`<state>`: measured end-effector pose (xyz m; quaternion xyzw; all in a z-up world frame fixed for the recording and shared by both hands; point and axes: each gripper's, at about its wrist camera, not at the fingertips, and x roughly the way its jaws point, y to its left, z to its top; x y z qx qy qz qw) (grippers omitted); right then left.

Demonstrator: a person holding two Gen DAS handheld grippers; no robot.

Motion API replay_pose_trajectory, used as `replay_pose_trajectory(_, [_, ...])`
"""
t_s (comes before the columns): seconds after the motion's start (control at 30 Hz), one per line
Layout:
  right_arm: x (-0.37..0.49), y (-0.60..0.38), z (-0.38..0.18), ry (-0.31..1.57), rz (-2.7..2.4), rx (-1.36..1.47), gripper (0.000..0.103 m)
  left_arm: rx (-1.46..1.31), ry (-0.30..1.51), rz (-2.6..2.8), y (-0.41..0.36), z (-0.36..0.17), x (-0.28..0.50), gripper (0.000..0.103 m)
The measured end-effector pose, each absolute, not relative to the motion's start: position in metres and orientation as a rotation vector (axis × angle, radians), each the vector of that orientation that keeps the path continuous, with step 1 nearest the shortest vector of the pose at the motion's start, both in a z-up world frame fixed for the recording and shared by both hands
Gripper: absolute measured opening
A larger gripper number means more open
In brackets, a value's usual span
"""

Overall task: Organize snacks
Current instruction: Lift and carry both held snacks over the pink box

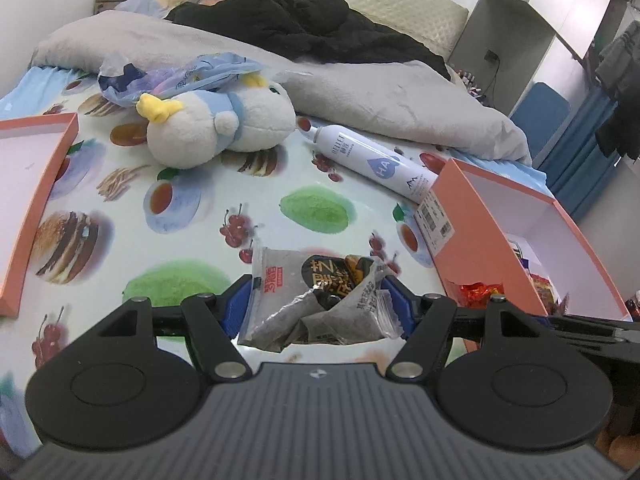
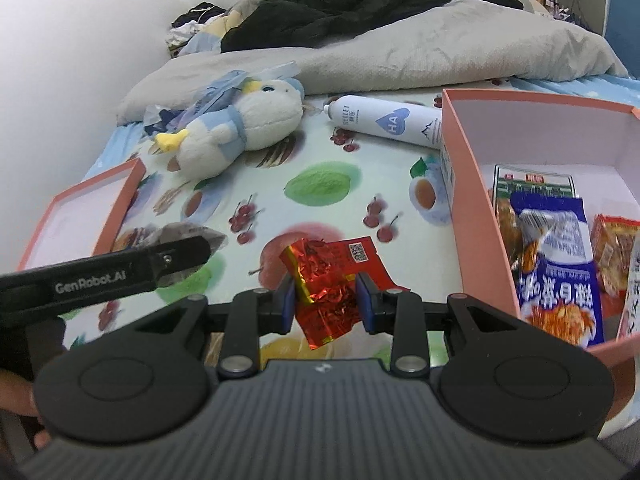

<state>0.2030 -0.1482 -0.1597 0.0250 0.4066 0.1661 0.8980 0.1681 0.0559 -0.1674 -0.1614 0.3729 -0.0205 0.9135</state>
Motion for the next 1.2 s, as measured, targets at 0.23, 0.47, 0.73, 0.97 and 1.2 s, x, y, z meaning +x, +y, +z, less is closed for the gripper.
replay_pose_trajectory(0.23, [0.189, -0.157, -0.151, 0.823, 0.344, 0.064, 0.035, -0.316, 0.759, -0.034, 0.045, -0.154, 0.154, 0.073])
replay_pose_trajectory(0.47, [0.188, -0.167, -0.13, 0.772, 0.34, 0.094, 0.035, -0.323, 0.722, -0.024, 0.044, -0.134, 0.153, 0.073])
replay_pose_trajectory(0.73, [0.192, -0.179, -0.096, 0.698, 0.338, 0.111, 0.035, -0.312, 0.671, -0.078, 0.03, -0.095, 0.165, 0.073])
replay_pose_trajectory(0.97, [0.198, -0.2, -0.065, 0.623, 0.309, 0.122, 0.035, -0.288, 0.619, -0.15, 0.009, -0.058, 0.187, 0.073])
replay_pose_trajectory(1.2, [0.207, -0.226, -0.038, 0.543, 0.261, 0.126, 0.035, -0.26, 0.567, -0.232, -0.018, -0.02, 0.212, 0.073])
